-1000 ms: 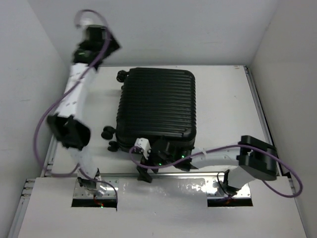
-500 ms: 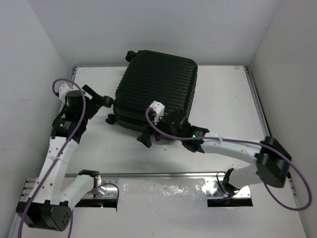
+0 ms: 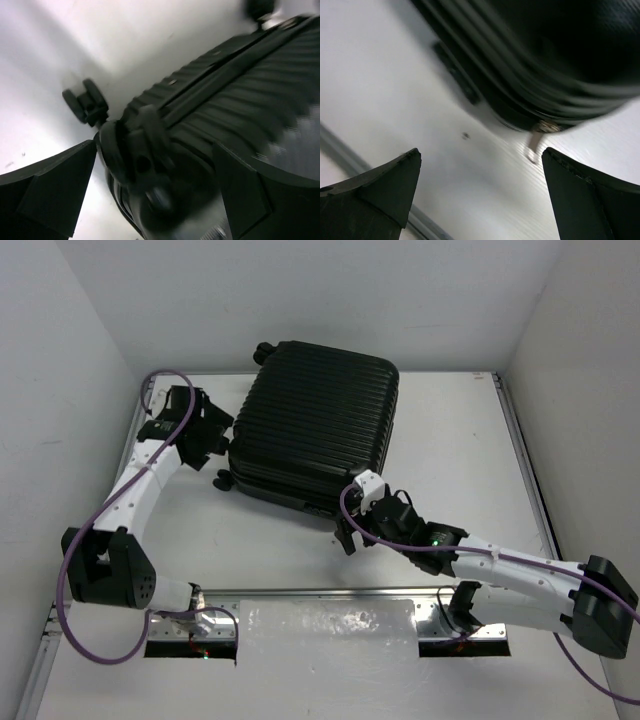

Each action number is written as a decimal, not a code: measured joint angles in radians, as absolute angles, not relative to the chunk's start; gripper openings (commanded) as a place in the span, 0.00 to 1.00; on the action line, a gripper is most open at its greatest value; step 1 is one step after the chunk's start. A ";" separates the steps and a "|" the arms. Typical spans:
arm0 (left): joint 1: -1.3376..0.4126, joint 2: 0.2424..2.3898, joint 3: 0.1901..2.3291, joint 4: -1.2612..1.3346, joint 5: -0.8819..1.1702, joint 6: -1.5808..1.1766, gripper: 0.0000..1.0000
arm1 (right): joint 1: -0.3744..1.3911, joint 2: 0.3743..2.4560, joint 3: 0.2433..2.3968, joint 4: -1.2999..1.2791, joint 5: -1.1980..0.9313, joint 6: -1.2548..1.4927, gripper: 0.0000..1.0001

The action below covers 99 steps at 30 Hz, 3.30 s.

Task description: Pack the luggage

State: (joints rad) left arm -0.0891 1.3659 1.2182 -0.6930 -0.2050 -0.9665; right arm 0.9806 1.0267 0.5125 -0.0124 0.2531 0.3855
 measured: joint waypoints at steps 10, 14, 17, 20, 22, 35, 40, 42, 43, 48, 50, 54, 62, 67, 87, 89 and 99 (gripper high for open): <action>-0.085 1.398 1.137 -0.661 -0.139 -1.006 0.00 | 0.862 0.991 0.493 -0.083 0.345 0.382 0.90; -0.085 1.395 1.134 -0.628 -0.108 -1.026 0.00 | 0.808 1.011 0.492 -0.053 0.339 0.348 0.73; -0.083 1.401 1.134 -0.625 -0.094 -1.021 0.00 | 0.794 1.077 0.497 -0.024 0.305 0.328 0.59; -0.083 1.402 1.134 -0.622 -0.092 -1.018 0.00 | 0.794 1.138 0.499 0.001 0.258 0.319 0.51; -0.083 1.403 1.134 -0.619 -0.091 -1.014 0.00 | 0.794 1.154 0.499 0.025 0.224 0.319 0.50; -0.075 1.411 1.111 -0.541 -0.086 -0.979 0.00 | 0.801 1.232 0.409 0.279 0.163 0.360 0.11; -0.072 1.412 1.103 -0.517 -0.085 -0.969 0.00 | 0.803 1.220 0.331 0.433 0.157 0.386 0.00; -0.072 1.412 1.100 -0.511 -0.083 -0.968 0.00 | 0.803 1.217 0.320 0.455 0.157 0.392 0.00; -0.072 1.411 1.098 -0.508 -0.082 -0.967 0.00 | 0.803 1.217 0.315 0.464 0.161 0.393 0.00; -0.072 1.411 1.098 -0.503 -0.074 -0.967 0.00 | 0.813 1.198 0.308 0.462 0.224 0.389 0.00; -0.072 1.411 1.098 -0.503 -0.067 -0.971 0.00 | 0.814 1.190 0.308 0.451 0.260 0.373 0.00; -0.073 1.411 1.092 -0.493 -0.051 -0.981 0.00 | 0.806 1.186 0.308 0.439 0.310 0.337 0.00; -0.079 1.423 1.097 -0.485 -0.046 -1.001 0.00 | 0.711 1.186 0.310 0.432 0.310 0.279 0.00; -0.086 1.445 1.117 -0.482 -0.051 -1.012 0.00 | 0.622 1.208 0.331 0.427 0.256 0.250 0.00; -0.110 1.716 1.418 -0.530 -0.134 -1.100 0.00 | 0.223 1.599 0.744 0.336 -0.140 -0.014 0.00; -0.108 1.754 1.464 -0.543 -0.176 -1.101 0.00 | 0.175 1.641 0.801 0.360 -0.159 -0.020 0.00; -0.098 1.833 1.568 -0.601 -0.250 -1.098 0.00 | 0.152 1.851 1.107 0.336 -0.305 -0.041 0.24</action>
State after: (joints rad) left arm -0.0982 1.8332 1.5684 -0.6010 -0.2504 -1.0985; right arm 0.1516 1.8515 1.1069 0.3359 -0.3050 -0.0410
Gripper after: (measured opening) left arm 0.475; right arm 0.077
